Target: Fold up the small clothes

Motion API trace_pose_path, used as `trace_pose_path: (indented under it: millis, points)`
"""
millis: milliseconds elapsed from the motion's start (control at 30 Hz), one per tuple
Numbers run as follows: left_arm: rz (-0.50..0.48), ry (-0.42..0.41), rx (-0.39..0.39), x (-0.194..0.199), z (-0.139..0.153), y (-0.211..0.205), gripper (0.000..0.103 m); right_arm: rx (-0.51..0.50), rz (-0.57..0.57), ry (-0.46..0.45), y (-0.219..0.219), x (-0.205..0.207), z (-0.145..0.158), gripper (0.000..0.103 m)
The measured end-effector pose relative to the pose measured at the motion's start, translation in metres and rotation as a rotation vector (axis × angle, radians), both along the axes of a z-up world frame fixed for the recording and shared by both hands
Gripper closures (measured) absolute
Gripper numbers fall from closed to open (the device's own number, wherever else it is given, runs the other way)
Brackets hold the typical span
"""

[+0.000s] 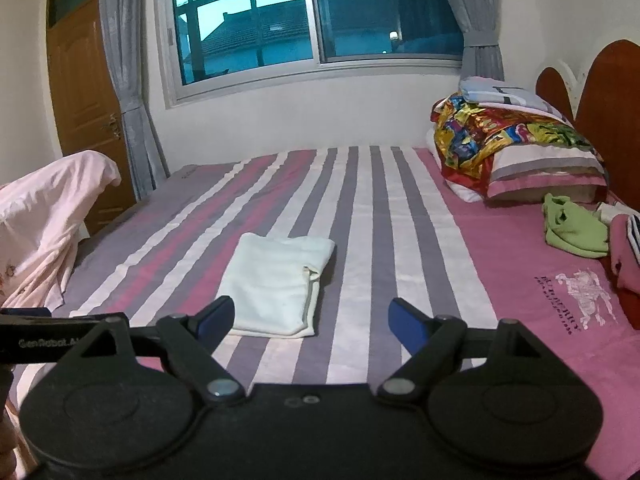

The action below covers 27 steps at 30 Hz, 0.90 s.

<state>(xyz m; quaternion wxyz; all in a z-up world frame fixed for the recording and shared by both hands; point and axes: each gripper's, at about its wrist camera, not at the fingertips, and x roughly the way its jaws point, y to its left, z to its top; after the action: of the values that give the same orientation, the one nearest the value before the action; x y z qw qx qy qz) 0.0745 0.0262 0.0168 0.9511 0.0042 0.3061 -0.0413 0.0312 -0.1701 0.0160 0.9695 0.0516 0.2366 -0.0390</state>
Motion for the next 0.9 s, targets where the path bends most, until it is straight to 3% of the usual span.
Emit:
trace_pose_path:
  millis: [900]
  points:
    - [0.035, -0.024, 0.023, -0.0058, 0.0060, -0.0056, 0.000, -0.052, -0.086, 0.007, -0.0026, 0.0067, -0.0027, 0.018]
